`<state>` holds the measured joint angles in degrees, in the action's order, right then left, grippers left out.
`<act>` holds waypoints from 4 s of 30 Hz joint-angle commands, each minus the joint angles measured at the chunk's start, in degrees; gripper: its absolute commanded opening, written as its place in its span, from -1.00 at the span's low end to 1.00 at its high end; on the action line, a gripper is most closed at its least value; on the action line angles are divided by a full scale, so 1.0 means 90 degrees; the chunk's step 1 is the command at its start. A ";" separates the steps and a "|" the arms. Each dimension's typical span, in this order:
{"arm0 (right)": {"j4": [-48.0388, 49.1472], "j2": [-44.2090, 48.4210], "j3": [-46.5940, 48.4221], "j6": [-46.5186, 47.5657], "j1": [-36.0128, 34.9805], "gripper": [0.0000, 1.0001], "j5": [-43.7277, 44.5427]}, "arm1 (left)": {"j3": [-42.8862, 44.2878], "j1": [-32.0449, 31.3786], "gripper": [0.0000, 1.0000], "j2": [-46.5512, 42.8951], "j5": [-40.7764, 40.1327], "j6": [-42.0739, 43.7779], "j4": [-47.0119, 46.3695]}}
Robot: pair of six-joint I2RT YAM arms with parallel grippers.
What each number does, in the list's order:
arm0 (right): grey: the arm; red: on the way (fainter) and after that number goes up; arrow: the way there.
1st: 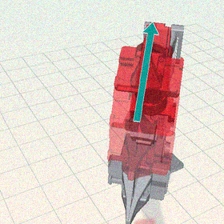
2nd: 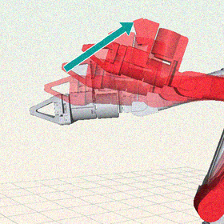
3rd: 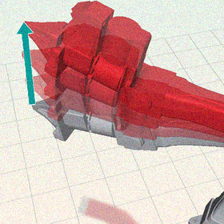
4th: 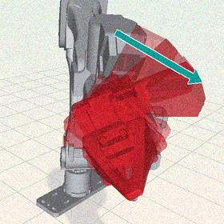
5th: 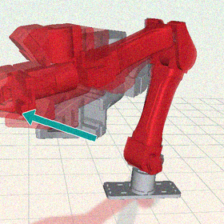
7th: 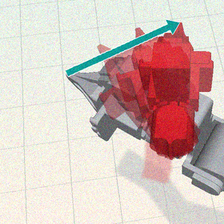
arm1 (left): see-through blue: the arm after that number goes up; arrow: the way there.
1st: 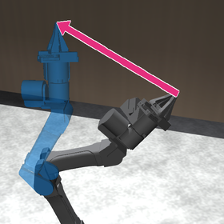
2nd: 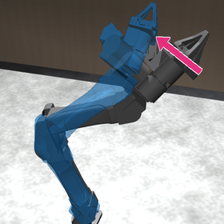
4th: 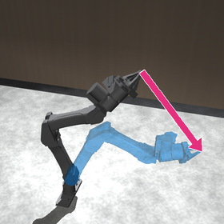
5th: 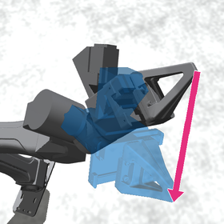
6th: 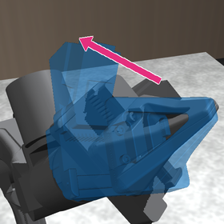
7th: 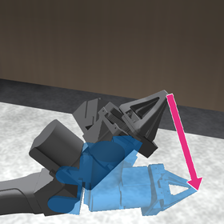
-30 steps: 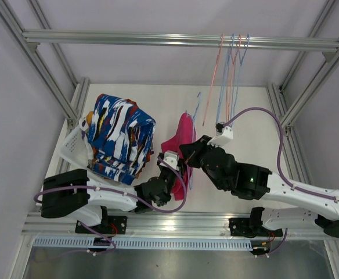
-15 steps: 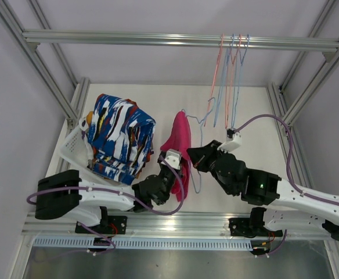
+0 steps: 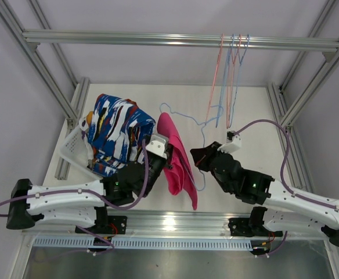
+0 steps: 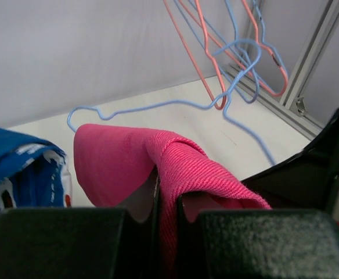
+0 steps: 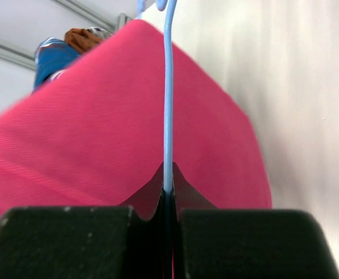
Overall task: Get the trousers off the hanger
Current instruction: Remove the trousers from the hanger, then place the trousers in the bin.
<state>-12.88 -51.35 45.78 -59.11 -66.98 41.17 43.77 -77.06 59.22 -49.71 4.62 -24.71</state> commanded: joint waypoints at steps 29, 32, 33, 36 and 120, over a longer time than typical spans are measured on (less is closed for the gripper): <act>0.1099 -0.0924 -0.1073 -0.0092 0.0733 -1.00 -0.0619 | 0.2900 0.0017 -0.99 -0.3240 0.0064 0.1986 0.0675; 0.1168 -0.1013 -0.1073 -0.0063 0.0772 -1.00 -0.0697 | 0.2968 0.0017 -0.99 -0.3454 0.0055 0.2006 0.0782; 0.1187 -0.1052 -0.1073 -0.0063 0.0782 -1.00 -0.0717 | 0.2969 0.0017 -0.99 -0.3581 0.0016 0.2045 0.0773; 0.1226 -0.1110 -0.1092 -0.0044 0.0811 -1.00 -0.0756 | 0.2852 0.0017 -0.99 -0.3893 -0.0120 0.2201 0.0637; 0.1803 -0.1345 -0.1795 0.0318 0.1612 -1.00 -0.1342 | 0.0801 0.6267 -0.59 -0.0428 0.2760 -0.1871 0.2579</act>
<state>2.74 -63.35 30.17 -55.72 -52.75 28.97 48.36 -20.58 54.11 -32.03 -10.96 2.33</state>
